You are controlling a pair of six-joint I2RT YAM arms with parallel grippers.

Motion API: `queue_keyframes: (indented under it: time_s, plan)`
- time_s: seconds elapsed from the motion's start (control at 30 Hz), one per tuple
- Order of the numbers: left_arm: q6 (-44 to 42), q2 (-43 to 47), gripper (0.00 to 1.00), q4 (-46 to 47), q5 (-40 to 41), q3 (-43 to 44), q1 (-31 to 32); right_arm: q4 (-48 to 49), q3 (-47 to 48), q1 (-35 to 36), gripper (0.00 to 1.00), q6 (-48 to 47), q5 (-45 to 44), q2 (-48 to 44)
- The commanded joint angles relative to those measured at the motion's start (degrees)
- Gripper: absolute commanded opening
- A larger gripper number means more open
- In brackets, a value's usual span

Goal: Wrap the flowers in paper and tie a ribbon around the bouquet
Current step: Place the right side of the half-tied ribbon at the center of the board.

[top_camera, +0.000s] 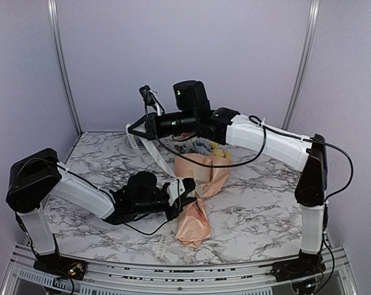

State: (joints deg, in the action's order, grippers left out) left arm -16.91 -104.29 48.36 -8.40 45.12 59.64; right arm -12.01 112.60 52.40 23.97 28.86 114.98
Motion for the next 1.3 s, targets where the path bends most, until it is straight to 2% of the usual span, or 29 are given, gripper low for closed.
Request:
queue_keyframes:
  time_s: [0.0,0.1,0.13,0.2,0.23,0.27,0.3,0.33,0.63,0.77,0.9,1.0,1.1,1.27]
  plan:
    - [0.61,-0.22,0.0,-0.02,0.82,-0.21,0.54,0.92,9.45,4.57,0.0,3.86,1.53,7.84]
    - [0.67,-0.43,0.0,-0.02,0.93,-0.29,0.53,-2.04,13.24,6.95,0.0,3.1,3.23,11.99]
    - [0.81,-0.57,0.0,-0.02,0.88,-0.22,0.53,-2.76,14.08,7.3,0.06,2.84,3.71,12.78]
    - [1.41,-0.94,0.0,-0.02,0.68,-0.09,0.5,-3.97,14.59,7.46,0.29,2.66,3.91,12.97]
    - [1.72,-1.04,0.0,-0.02,0.41,0.03,0.49,-4.47,14.39,7.51,0.46,1.97,3.33,12.54]
    - [2.09,-1.15,0.0,-0.02,0.1,0.17,0.51,-4.91,14.14,7.56,0.77,0.81,2.74,11.97]
    - [2.17,-1.3,0.0,-0.02,-0.2,0.26,0.55,-5.54,13.94,7.5,0.96,-0.05,1.64,11.41]
    - [2.29,-1.39,0.0,-0.02,-0.38,0.31,0.49,-6.22,13.81,7.53,0.99,-1.05,0.65,10.82]
    - [2.47,-1.25,0.0,-0.02,-0.68,0.32,0.5,-10.75,12.89,5.06,1.0,-6.93,-2.11,4.53]
    - [3.01,-0.88,0.0,-0.02,-0.71,0.32,0.48,-18.35,14.19,4.18,0.98,-4.7,-11.22,5.53]
    - [2.7,-0.48,0.0,-0.02,-0.36,0.14,0.53,-32.16,17.74,4.03,0.96,-6.68,-27.29,10.42]
    - [2.58,-0.9,0.0,-0.02,-0.51,0.35,0.52,-40.02,24.04,3.6,0.86,-7.62,-22.58,16.95]
    - [2.51,-1.02,0.0,-0.31,-0.72,0.74,0.54,-42.87,28.32,5.17,0.85,-10.64,-19.57,20.26]
    - [1.86,-0.38,0.0,-1.01,0.11,0.52,0.5,-32.11,20.49,5.24,0.87,-11.95,-7.04,14.21]
